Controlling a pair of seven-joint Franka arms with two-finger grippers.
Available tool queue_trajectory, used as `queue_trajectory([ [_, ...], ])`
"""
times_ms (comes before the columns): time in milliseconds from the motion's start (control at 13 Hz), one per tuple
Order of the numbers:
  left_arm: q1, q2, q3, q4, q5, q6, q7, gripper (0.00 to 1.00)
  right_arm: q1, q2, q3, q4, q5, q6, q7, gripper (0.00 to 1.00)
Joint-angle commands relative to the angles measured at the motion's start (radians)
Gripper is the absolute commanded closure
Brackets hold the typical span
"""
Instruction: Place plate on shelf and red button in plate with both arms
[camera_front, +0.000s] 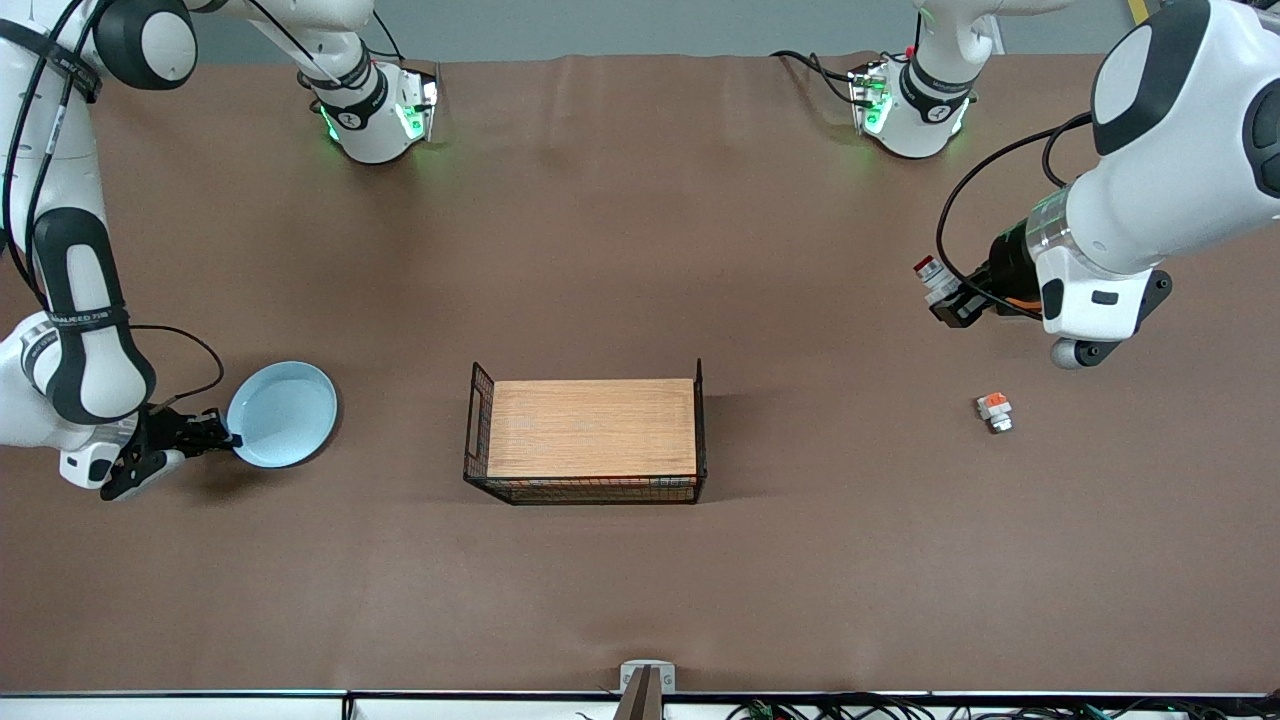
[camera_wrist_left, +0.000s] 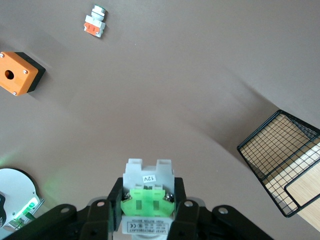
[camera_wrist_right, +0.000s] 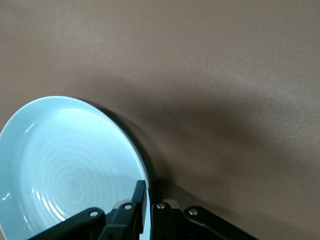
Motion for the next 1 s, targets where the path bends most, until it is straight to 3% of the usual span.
queue_trajectory([
  [0,0.004,-0.003,0.004,0.002,-0.016,-0.011,0.007,1.0,-0.005,-0.009,0.0,0.011,0.008,-0.036,-0.004,0.95],
  [617,-0.004,-0.002,0.002,-0.001,-0.018,-0.012,-0.011,1.0,-0.004,-0.018,-0.005,0.092,-0.004,-0.235,0.091,0.99],
  [926,-0.01,0.003,-0.002,-0.004,-0.018,-0.012,-0.022,1.0,-0.008,-0.034,-0.008,0.185,-0.007,-0.438,0.187,0.98],
])
